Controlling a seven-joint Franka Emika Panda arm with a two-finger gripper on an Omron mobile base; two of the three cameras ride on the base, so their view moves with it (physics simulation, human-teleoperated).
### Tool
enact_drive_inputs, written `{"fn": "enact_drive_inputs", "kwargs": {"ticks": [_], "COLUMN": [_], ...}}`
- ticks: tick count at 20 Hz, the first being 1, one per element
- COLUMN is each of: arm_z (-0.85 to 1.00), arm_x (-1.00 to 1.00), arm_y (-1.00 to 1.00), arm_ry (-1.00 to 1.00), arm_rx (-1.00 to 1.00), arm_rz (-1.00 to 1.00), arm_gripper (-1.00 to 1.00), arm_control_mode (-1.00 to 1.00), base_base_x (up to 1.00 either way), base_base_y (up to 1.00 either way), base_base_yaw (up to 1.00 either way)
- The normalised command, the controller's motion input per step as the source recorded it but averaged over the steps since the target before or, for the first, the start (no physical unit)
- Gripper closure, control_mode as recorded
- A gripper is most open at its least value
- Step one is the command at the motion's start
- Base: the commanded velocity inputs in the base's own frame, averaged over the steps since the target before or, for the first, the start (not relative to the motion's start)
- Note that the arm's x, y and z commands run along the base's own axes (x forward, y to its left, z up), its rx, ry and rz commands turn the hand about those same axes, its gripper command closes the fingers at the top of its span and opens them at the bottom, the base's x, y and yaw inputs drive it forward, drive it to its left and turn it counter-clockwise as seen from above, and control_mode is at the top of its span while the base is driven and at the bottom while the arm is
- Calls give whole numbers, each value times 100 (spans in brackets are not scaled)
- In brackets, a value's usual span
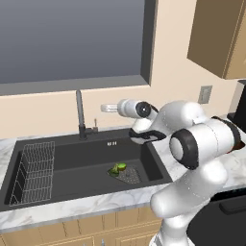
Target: Pick up all produce items and place them in the sink. Turn on the sink faucet to wash them. Then turn the sink off and put them in the tray.
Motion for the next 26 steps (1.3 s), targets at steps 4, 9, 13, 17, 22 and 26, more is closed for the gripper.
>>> {"fn": "enact_drive_inputs", "kwargs": {"ticks": [4,9,13,17,22,26], "arm_z": [61,62,58,39,4,0], "arm_x": [-40,-38,-36,-44,-63,-67], "arm_y": [-36,-25,-16,-12,-1,0], "arm_ry": [2,6,11,16,22,23], "arm_rx": [0,0,0,0,0,0], "arm_rz": [-5,-7,-9,-12,-17,-21], "arm_gripper": [-100,-100,-100,-100,-100,-100], "arm_control_mode": [-100,-100,-100,-100,-100,-100], "base_base_x": [0,0,0,0,0,0], "base_base_y": [0,0,0,0,0,0], "base_base_yaw": [0,0,0,0,0,0]}}
